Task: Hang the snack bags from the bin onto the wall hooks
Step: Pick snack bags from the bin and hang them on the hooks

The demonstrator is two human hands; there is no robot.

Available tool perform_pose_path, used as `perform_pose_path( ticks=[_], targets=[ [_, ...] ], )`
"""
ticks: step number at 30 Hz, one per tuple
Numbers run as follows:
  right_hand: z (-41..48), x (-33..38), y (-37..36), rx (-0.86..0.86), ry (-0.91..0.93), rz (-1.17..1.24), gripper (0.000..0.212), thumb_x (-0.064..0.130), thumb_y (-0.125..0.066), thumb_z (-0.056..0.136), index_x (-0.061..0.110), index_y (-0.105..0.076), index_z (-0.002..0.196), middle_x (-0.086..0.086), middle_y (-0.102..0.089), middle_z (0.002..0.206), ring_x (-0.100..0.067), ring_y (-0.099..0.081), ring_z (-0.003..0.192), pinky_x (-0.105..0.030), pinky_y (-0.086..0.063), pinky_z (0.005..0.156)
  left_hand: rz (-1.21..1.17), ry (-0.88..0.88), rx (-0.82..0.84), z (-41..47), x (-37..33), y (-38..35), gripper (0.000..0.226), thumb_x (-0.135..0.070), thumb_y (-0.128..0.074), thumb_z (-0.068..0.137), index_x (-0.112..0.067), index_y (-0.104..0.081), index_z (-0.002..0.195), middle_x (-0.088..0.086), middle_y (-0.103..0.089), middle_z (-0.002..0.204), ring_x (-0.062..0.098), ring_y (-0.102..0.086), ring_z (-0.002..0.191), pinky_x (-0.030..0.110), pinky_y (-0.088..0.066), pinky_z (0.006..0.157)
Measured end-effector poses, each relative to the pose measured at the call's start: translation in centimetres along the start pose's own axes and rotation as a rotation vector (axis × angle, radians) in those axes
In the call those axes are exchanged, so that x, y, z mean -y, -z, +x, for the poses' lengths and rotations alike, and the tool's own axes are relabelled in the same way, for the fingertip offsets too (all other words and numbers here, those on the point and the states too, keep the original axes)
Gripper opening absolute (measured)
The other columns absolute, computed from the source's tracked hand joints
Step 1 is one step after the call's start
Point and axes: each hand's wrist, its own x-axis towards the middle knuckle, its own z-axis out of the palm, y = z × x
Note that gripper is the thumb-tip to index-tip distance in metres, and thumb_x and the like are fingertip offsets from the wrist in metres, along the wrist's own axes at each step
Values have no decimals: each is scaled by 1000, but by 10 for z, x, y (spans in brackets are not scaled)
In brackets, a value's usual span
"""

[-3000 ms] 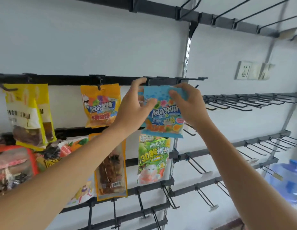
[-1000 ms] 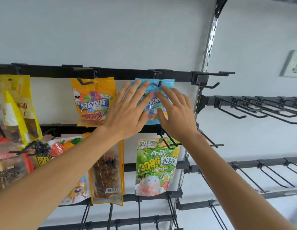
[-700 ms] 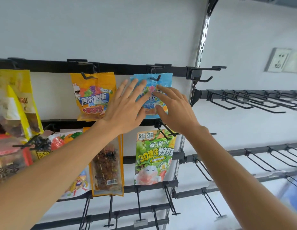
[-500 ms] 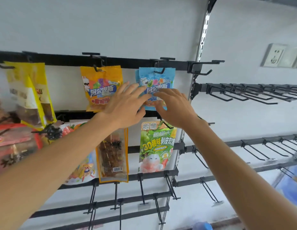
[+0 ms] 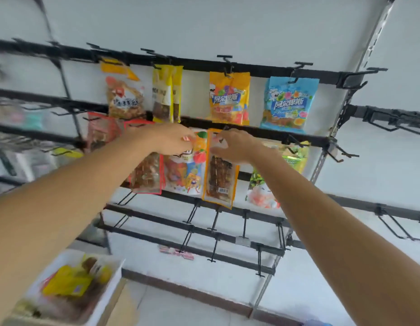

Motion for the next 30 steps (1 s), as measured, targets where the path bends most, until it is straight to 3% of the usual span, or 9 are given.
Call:
perform_pose_path(
  ticks=[3,7,9,12,15,19,23,27,30],
  targets=[
    [3,36,-18,84,-38,19,79,73,-40,86,24,-33,147,-19,-18,158,-42,-16,145,-58,-29,111,-9,159,41,-50,32,-5,44,-35,-47,100,-25,-47,143,5,-43,150,26,-43,133,32,-37,106],
    [-2,75,-28,46,9,-7,69,59,-40,95,20,-27,152,-13,-8,162,-39,-9,147,-54,-21,116,7,348,33,-115,72,-3,46,-36,-47,99,-29,-44,144,2,-43,151,24,-43,134,32,-35,109],
    [-5,100,-32,106,72,5,66,57,-39,97,21,-29,151,-11,-11,162,-38,-15,146,-53,-25,114,-12,416,33,-141,89,-2,47,-38,-47,98,-29,-43,145,0,-45,149,23,-46,132,34,-35,109],
    [-9,145,-42,201,238,28,61,56,-42,96,22,-39,146,-10,-31,155,-36,-34,138,-48,-34,111,-18,456,38,-171,107,-4,46,-43,-45,98,-32,-43,143,-1,-57,137,21,-56,120,36,-39,103],
    [-9,194,-52,211,354,66,62,60,-40,94,23,-42,143,-6,-44,147,-32,-44,131,-46,-39,107,58,475,67,-198,127,-10,41,-39,-40,101,-33,-45,142,0,-61,131,23,-58,118,34,-33,104],
    [0,260,-69,229,414,107,64,61,-41,93,24,-39,145,-6,-38,151,-33,-41,133,-49,-37,108,24,527,93,-231,170,-26,45,-42,-42,101,-34,-40,145,1,-44,150,24,-44,134,38,-30,110],
    [13,321,-97,258,490,101,63,60,-43,94,24,-38,146,-7,-40,150,-30,-39,136,-45,-35,110,-39,566,128,-258,215,-39,42,-39,-40,102,-35,-41,144,2,-50,145,22,-48,128,45,-31,112],
    [19,367,-126,326,508,100,66,61,-39,95,21,-34,148,-8,-39,151,-30,-39,135,-43,-36,107,-53,566,164,-271,260,-63,42,-39,-41,101,-31,-44,142,6,-54,138,27,-55,114,41,-46,98],
    [28,391,-153,373,521,139,58,53,-42,98,20,-38,145,-8,-44,147,-30,-43,132,-40,-37,104,-55,536,197,-271,286,-86,41,-34,-36,103,-19,-48,139,8,-50,142,28,-49,124,41,-40,104]
  ],
)
